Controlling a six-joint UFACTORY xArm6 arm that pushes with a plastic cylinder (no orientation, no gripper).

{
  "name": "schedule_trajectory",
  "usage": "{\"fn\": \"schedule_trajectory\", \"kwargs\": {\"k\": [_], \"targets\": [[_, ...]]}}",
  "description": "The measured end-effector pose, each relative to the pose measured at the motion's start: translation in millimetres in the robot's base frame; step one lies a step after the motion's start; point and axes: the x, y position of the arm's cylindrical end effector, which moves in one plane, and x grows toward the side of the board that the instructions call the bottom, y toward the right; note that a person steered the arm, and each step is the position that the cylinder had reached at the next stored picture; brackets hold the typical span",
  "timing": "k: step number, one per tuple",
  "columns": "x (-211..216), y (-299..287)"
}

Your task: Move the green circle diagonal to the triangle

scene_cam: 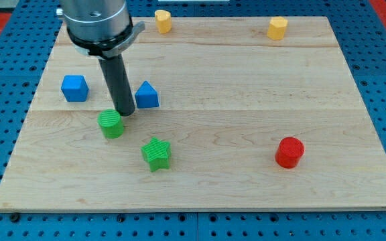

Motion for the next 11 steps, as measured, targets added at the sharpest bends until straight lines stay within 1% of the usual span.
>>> {"fn": "schedule_trajectory", "kwargs": {"k": [1, 2, 3, 4, 5, 7, 8, 9, 10, 11], "targets": [[0, 36], [5, 57], [11, -11], [11, -20], [20, -58], [18, -67], [17, -96], [39, -101], [17, -95], [19, -57]]}}
